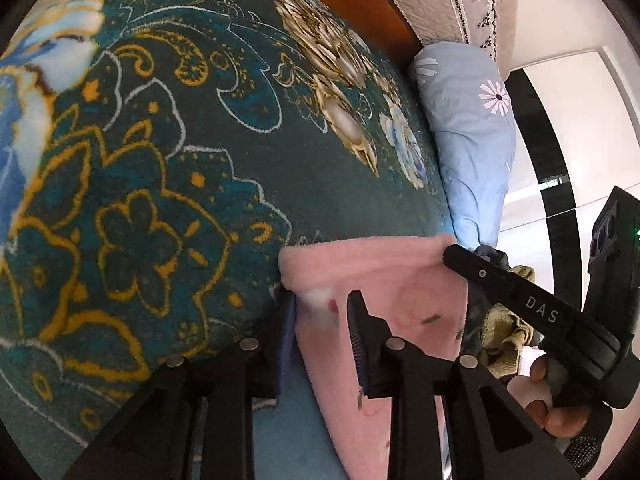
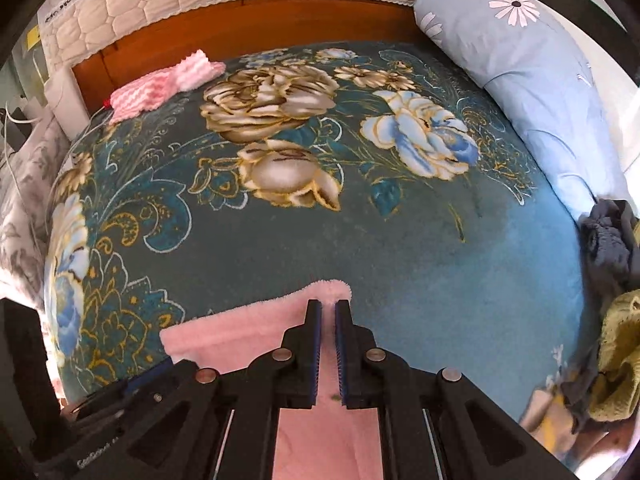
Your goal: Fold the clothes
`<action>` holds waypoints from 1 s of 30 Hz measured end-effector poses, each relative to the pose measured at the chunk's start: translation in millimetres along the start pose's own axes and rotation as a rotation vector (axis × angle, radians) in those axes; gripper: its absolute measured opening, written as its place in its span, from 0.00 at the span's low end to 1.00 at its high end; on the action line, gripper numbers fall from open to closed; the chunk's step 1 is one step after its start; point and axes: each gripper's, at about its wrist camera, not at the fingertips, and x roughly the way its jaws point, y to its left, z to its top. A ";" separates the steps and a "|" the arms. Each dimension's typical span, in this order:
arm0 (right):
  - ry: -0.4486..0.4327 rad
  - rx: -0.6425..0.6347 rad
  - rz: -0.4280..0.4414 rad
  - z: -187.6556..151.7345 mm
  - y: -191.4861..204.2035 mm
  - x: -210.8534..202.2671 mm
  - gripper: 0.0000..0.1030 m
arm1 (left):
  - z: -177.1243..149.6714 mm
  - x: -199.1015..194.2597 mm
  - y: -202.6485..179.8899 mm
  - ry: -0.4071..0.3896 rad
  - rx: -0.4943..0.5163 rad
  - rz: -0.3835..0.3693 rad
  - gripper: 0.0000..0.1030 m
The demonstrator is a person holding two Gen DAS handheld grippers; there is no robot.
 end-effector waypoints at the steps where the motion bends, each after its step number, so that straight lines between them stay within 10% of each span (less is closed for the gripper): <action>1: 0.002 0.004 0.002 -0.6 -1.4 0.6 0.08 | -1.7 -0.9 -0.4 -0.002 0.002 -0.004 0.25; 12: 0.005 0.032 -0.004 -6.6 -5.4 -0.3 0.08 | -5.8 -6.0 1.1 -0.028 0.004 -0.057 0.04; 18: -0.070 -0.029 0.032 3.4 12.4 -26.9 0.08 | -7.5 -81.7 -8.1 -0.138 0.020 -0.210 0.03; 22: -0.122 -0.097 0.081 13.9 32.3 -44.1 0.08 | -8.7 -100.7 -1.4 -0.220 0.042 -0.120 0.03; 30: -0.011 -0.088 0.077 13.1 46.1 13.2 0.08 | -3.2 -60.9 33.6 -0.106 -0.069 0.005 0.03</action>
